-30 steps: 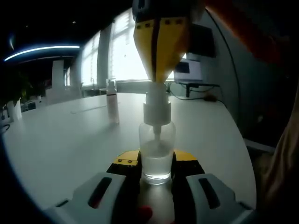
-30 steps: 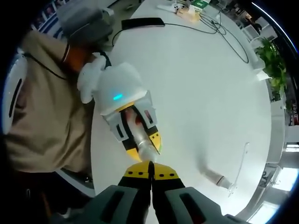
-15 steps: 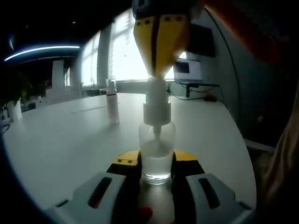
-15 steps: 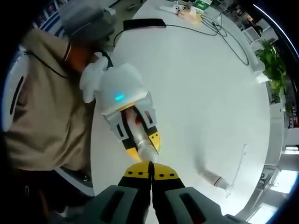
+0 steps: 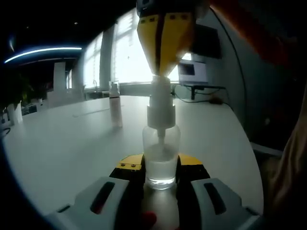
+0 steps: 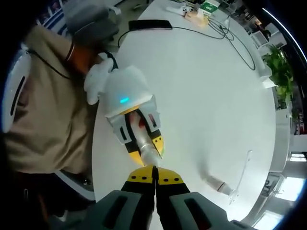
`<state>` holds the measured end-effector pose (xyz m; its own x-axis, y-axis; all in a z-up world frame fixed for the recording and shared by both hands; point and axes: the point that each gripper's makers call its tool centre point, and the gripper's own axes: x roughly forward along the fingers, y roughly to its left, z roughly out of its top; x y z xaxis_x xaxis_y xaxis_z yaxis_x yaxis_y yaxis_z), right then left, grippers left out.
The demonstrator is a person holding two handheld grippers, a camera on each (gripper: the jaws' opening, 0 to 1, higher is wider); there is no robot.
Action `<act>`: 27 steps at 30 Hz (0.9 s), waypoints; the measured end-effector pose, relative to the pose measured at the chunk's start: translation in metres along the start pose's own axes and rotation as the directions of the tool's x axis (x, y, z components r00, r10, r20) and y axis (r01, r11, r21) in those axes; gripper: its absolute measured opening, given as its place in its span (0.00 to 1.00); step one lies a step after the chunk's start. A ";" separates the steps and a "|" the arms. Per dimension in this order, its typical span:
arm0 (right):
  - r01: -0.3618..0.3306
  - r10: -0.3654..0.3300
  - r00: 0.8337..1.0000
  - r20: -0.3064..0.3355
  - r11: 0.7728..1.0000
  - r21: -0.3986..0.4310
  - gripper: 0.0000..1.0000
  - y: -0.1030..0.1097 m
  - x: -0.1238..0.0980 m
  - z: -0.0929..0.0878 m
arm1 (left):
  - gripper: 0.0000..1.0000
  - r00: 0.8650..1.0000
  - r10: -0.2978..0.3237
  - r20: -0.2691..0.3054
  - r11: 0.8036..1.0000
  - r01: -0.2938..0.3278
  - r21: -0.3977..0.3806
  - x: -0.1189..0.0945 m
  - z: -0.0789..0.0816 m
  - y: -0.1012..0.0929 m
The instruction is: Clamp pump bottle remove cover press pump head put on cover
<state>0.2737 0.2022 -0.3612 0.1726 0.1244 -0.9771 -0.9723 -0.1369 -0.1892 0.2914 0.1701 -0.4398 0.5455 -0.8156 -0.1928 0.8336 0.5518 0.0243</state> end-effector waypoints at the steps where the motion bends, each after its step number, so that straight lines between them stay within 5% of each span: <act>1: -0.002 0.002 1.000 -0.001 1.000 0.002 0.00 0.000 0.000 0.000 | 0.16 1.000 0.000 0.000 1.000 0.000 0.000 0.000 0.000 0.000; 27: -0.011 0.011 1.000 0.005 1.000 0.002 0.00 0.001 0.000 0.000 | 0.16 1.000 0.000 0.001 1.000 0.000 0.003 -0.001 0.000 0.001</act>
<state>0.2731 0.2019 -0.3613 0.1611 0.1275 -0.9787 -0.9745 -0.1366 -0.1782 0.2917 0.1710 -0.4397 0.5458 -0.8157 -0.1918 0.8338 0.5514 0.0277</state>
